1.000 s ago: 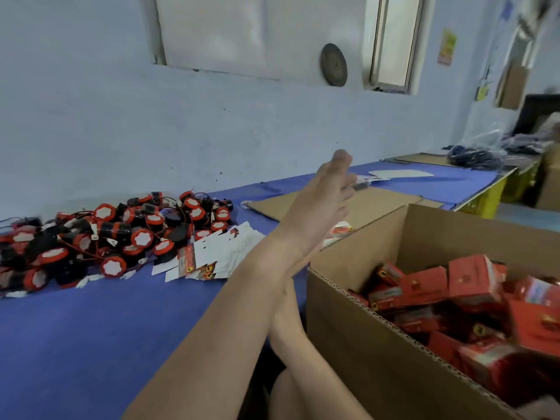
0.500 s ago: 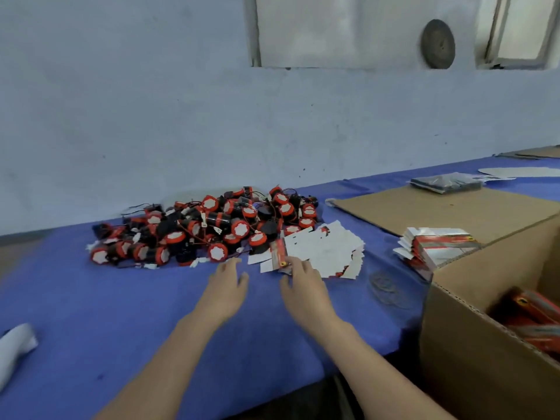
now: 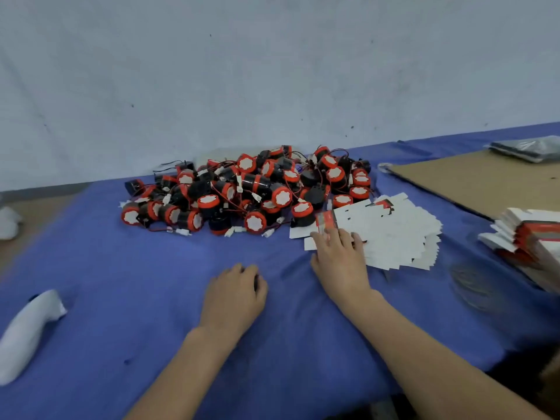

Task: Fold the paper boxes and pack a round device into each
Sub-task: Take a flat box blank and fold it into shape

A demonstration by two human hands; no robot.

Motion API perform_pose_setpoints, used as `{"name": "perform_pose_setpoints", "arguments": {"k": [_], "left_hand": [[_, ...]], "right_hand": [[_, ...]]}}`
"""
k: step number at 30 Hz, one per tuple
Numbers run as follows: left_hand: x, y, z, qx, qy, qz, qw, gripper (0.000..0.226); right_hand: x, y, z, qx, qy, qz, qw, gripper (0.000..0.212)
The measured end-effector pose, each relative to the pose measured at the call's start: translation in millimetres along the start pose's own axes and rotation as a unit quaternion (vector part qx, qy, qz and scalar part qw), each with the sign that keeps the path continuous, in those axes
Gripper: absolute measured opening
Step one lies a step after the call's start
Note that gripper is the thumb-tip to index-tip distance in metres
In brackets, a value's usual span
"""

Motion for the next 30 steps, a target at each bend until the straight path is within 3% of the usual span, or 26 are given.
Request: {"name": "perform_pose_setpoints", "arguments": {"k": [2, 4, 10, 16, 18, 19, 20, 22, 25, 28, 30], "left_hand": [[-1.8, -20.6, -10.7, 0.004, -0.035, -0.02, 0.999, 0.036], [-1.1, -35.4, -15.2, 0.0, -0.071, -0.029, 0.997, 0.037], [8.5, -42.8, -14.1, -0.025, -0.154, -0.02, 0.988, 0.036], [2.4, -48.9, -22.0, -0.048, -0.088, -0.036, 0.994, 0.035], [-1.3, -49.0, -23.7, -0.076, 0.052, -0.046, 0.995, 0.032], [-0.5, -48.0, -24.3, -0.107, 0.183, -0.052, 0.976, 0.027], [3.9, -45.0, -28.0, -0.137, 0.319, -0.06, 0.936, 0.024], [20.5, -42.8, -41.7, -0.153, 0.482, -0.009, 0.862, 0.043], [38.2, -42.6, -55.1, -0.133, 0.613, 0.031, 0.778, 0.038], [39.3, -38.8, -53.2, -0.119, 0.74, -0.079, 0.658, 0.025], [32.0, -34.8, -41.7, -0.11, 0.764, -0.14, 0.62, 0.031]], "right_hand": [[3.1, -11.8, 14.5, -0.073, 0.022, 0.001, 0.997, 0.059], [9.1, -17.7, 22.7, -0.094, 0.045, 0.01, 0.995, 0.054], [14.3, -7.7, 18.8, -0.049, 0.026, -0.002, 0.998, 0.032], [32.7, 1.5, -23.6, 0.107, -0.067, 0.015, 0.992, 0.028], [41.4, -6.1, -53.5, 0.205, -0.153, 0.045, 0.966, 0.026], [45.1, -10.9, -67.8, 0.246, -0.226, 0.066, 0.94, 0.025], [46.9, -16.0, -79.0, 0.252, -0.322, 0.082, 0.909, 0.024], [40.4, -27.3, -89.5, 0.19, -0.495, 0.102, 0.842, 0.021], [15.5, -34.7, -86.2, 0.09, -0.621, 0.084, 0.774, 0.022], [-15.9, -27.4, -65.8, -0.034, -0.657, 0.081, 0.749, 0.024], [-35.9, -16.1, -49.9, -0.091, -0.678, 0.083, 0.725, 0.02]]}}
Point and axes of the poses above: each hand's wrist, its own y-axis away from the middle knuckle, its own z-axis out of the palm, x = y × z, the point moved 4 cm from there along -y, towards the middle knuckle, and after that the axes turned 6 degrees about y, right-handed, at the moved point
